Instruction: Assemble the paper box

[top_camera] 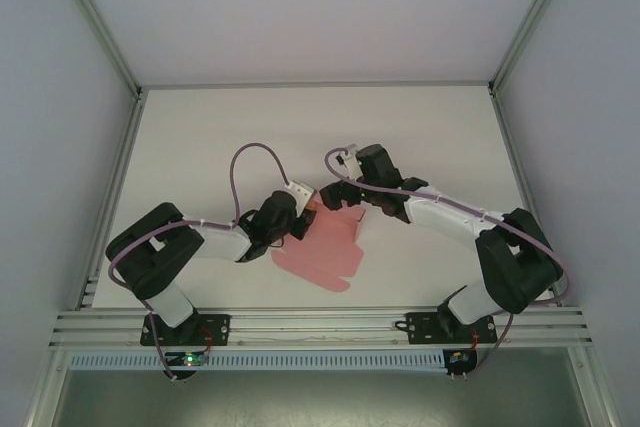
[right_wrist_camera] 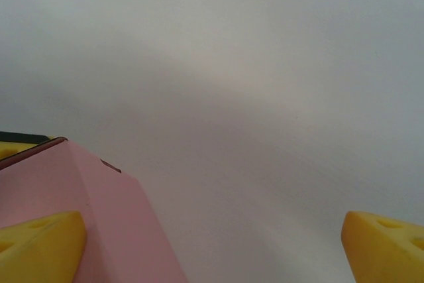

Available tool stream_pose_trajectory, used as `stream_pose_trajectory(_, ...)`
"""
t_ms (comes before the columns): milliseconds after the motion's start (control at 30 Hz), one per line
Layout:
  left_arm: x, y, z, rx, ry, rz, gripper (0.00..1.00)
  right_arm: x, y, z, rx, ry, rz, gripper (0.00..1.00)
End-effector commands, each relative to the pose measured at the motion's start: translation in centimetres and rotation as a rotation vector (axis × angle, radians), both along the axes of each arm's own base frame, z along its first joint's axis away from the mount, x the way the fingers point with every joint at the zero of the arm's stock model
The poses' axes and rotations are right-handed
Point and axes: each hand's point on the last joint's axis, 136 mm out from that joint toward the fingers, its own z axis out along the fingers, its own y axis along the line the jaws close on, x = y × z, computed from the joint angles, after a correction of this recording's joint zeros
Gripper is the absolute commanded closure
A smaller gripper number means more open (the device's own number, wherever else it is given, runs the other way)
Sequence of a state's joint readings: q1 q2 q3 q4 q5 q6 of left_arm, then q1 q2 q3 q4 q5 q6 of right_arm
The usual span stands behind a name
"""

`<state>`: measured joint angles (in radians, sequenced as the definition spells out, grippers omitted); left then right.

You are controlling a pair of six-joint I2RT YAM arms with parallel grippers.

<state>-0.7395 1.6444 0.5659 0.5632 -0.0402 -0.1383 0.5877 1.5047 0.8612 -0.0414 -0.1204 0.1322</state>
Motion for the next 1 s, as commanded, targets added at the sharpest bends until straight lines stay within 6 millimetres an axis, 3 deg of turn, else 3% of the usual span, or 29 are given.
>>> stream_pose_trajectory(0,-0.7,0.4,0.8,-0.002,-0.002,0.003,0.72,-1.9,-1.0,-4.0,-0.116,0.102,-0.010,0.02)
stream_pose_trajectory(233,-1.8,1.7,1.4,0.003,0.011,0.024,0.64,-2.9,-1.4,-6.5,-0.195,0.152,-0.027,0.02)
stream_pose_trajectory(433,-2.4,2.9,2.1,-0.006,0.002,0.057,0.64,-3.1,-1.5,-6.7,-0.211,0.151,-0.036,0.02)
stream_pose_trajectory(567,-2.4,3.4,1.6,0.007,0.005,0.073,0.73,-3.0,-0.9,-5.7,-0.194,0.119,-0.027,0.02)
stream_pose_trajectory(700,-1.7,3.5,0.4,0.040,0.019,0.105,0.75,-3.1,-0.3,-4.5,-0.165,0.085,-0.016,0.02)
stream_pose_trajectory(967,-0.2,3.4,-0.5,0.067,-0.007,0.149,1.00,-4.1,0.3,-4.2,-0.129,0.088,0.024,0.02)
